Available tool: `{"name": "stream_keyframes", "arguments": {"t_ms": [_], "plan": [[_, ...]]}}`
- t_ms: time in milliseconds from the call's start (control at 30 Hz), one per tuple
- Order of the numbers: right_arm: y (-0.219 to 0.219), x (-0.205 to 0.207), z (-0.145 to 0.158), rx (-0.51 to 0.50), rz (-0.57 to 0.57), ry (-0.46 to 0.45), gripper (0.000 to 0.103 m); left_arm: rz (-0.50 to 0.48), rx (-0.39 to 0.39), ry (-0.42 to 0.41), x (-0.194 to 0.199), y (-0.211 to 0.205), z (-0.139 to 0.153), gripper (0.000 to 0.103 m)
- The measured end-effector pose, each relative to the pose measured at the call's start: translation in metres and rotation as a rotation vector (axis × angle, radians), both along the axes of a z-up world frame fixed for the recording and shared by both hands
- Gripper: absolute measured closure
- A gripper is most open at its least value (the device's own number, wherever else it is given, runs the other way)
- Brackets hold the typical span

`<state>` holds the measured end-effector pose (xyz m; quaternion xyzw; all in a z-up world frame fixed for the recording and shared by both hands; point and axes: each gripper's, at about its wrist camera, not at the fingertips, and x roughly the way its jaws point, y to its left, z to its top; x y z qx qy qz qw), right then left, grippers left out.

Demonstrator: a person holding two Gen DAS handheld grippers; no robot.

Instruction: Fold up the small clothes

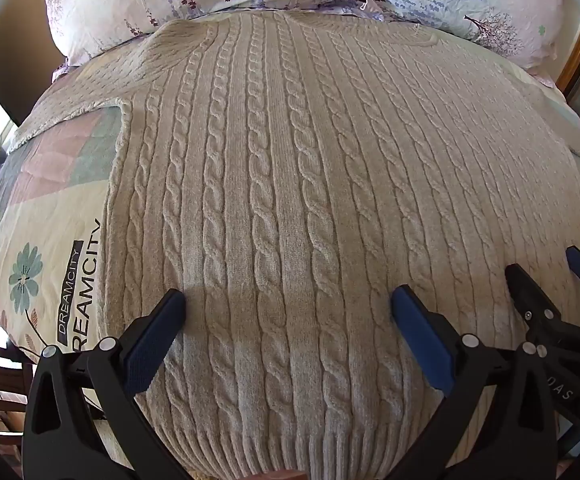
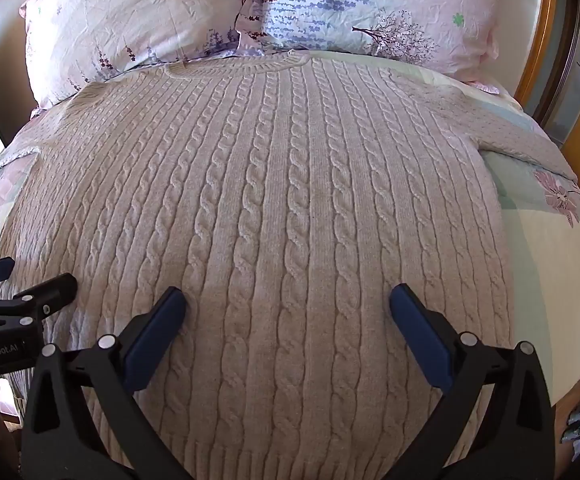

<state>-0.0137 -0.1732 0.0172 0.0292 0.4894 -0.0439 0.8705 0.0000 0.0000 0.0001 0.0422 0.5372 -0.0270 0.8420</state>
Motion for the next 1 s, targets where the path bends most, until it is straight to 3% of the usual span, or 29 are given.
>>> {"name": "stream_keyframes", "arguments": {"t_ms": [1000], "plan": [[0.0003, 0.0009, -0.0002, -0.001, 0.000, 0.003, 0.002, 0.000, 0.000, 0.006, 0.0052, 0.0022, 0.0000, 0.001]]}}
